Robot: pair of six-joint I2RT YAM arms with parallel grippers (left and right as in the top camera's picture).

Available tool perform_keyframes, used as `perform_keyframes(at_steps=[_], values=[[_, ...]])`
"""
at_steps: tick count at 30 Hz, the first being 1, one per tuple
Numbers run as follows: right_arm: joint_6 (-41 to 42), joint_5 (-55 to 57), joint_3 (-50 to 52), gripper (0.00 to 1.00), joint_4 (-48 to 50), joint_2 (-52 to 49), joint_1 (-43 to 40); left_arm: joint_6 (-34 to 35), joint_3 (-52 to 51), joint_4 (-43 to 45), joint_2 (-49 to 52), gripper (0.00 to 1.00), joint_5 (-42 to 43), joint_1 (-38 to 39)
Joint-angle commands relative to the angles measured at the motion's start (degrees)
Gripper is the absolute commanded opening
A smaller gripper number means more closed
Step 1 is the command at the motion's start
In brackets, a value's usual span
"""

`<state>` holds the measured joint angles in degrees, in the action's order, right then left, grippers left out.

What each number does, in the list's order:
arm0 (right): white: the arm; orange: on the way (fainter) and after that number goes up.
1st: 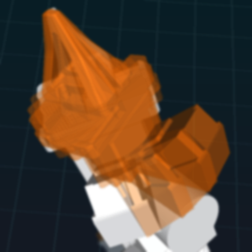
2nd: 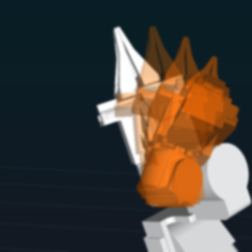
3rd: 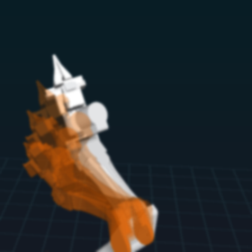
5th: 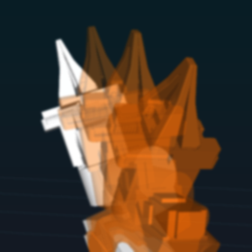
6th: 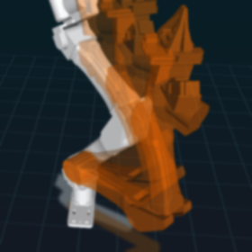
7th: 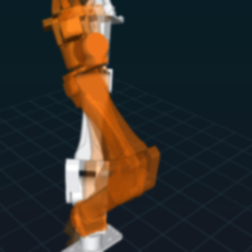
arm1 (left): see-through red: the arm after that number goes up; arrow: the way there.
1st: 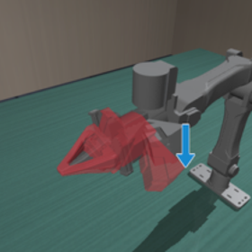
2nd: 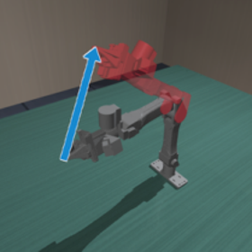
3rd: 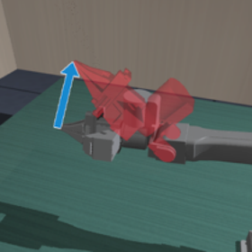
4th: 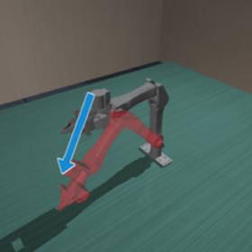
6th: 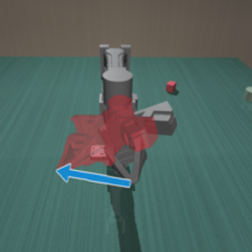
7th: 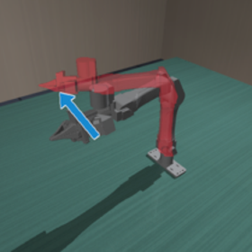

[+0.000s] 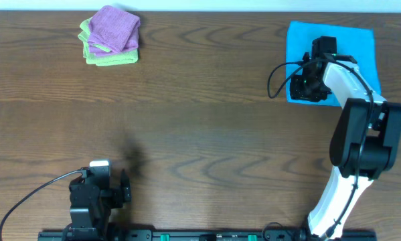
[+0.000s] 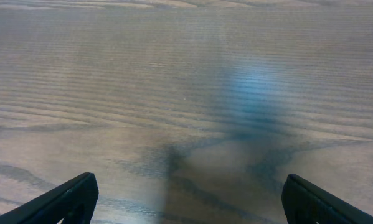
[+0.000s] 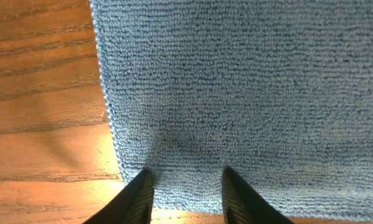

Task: Fold the cloth
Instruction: 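Reach the right gripper to the blue cloth's near edge and grasp it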

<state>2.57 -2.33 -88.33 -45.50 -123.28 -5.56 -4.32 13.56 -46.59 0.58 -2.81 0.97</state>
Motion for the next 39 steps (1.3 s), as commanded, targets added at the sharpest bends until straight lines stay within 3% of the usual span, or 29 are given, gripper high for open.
perform_keyframes(at_steps=[1, 4, 6, 7, 15, 27, 29, 32, 36, 39], values=[[0.13, 0.35, -0.79, 0.32, -0.24, -1.25, -0.33, -0.66, -2.43, -2.25, -0.37, 0.95, -0.17, 0.20], [0.13, 0.35, -0.79, 0.36, -0.33, -1.25, -0.15, -0.66, -2.43, -2.25, -0.37, 0.95, -0.17, 0.20], [0.11, 0.37, -0.79, 0.63, -0.35, -1.25, 0.20, -0.66, -2.43, -2.25, -0.37, 0.95, -0.17, 0.20], [-0.11, 0.35, -0.79, 0.67, -0.35, -1.25, 0.46, -0.66, -2.43, -2.23, -0.37, 0.95, -0.17, 0.20], [-0.09, 0.39, -0.79, 0.70, 0.00, -1.25, 2.14, -0.66, -2.43, -2.23, -0.37, 0.96, -0.17, 0.20], [-0.07, 0.39, -0.79, 0.56, -0.15, -2.62, 2.34, -0.66, -2.43, -2.23, -0.37, 0.96, -0.15, 0.20], [-0.07, 0.39, -0.79, 0.49, -0.28, -2.75, 2.38, -0.66, -2.43, -2.23, -0.37, 0.95, -0.17, 0.20], [-0.07, 0.37, -0.79, 0.32, -0.37, -2.75, 2.62, -0.66, -2.43, -2.23, -0.37, 0.95, -0.17, 0.20], [-0.09, -0.66, -0.79, 0.01, -0.83, -2.75, 3.34, -0.66, -2.43, -2.25, -0.37, 0.95, -0.17, 0.20], [-0.09, -2.58, -0.79, 0.01, -1.38, -2.75, 4.57, -0.66, -2.43, -2.23, -0.37, 0.95, -0.17, 0.20]])
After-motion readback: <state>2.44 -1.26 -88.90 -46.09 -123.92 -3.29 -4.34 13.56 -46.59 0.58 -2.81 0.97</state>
